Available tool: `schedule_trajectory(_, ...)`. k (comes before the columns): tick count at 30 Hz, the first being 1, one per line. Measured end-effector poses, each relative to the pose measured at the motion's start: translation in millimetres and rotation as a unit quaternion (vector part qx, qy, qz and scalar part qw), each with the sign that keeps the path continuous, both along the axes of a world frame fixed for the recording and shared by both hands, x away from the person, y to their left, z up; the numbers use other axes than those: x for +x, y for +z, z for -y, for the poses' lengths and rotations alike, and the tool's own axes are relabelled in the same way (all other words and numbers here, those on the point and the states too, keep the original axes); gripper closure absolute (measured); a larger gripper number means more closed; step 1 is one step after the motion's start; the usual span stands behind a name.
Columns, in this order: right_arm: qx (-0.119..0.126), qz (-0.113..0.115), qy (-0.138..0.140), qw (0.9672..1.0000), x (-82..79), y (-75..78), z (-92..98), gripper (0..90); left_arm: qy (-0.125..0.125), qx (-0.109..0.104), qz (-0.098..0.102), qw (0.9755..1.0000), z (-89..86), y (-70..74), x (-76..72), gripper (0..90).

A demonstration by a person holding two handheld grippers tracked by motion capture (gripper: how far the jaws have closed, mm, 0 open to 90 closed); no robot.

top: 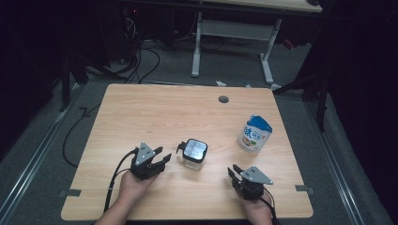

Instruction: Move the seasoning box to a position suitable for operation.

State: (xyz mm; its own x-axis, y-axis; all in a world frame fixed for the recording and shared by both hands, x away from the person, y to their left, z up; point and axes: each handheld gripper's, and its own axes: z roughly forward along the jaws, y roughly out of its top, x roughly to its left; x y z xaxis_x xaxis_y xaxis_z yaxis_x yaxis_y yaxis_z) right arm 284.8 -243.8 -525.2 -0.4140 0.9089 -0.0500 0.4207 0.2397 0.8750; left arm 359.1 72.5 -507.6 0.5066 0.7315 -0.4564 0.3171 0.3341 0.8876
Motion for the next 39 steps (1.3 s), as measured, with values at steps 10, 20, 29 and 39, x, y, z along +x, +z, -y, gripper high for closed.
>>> schedule_trajectory(10, 0.006, 0.021, 0.002, 0.9998, -3.4, 12.7, 12.3, 68.5, -0.012, -0.014, 0.008, 0.9998, 13.5, 19.8, 4.8, 58.9)
schedule_trajectory(20, 0.019, 0.022, -0.001, 0.9996, 4.8, 16.2, 17.1, 66.3, -0.011, -0.013, -0.001, 0.9999, 30.1, 37.4, 12.6, 83.0)
schedule_trajectory(29, 0.028, 0.021, 0.008, 0.9994, 12.2, 16.7, 14.0, 66.3, -0.001, 0.014, 0.014, 0.9998, 49.7, 37.7, 15.2, 90.0)
schedule_trajectory(39, 0.027, 0.022, 0.013, 0.9993, 11.1, 16.2, 13.1, 66.2, 0.001, 0.032, 0.015, 0.9994, 53.6, 32.9, 19.4, 90.0)
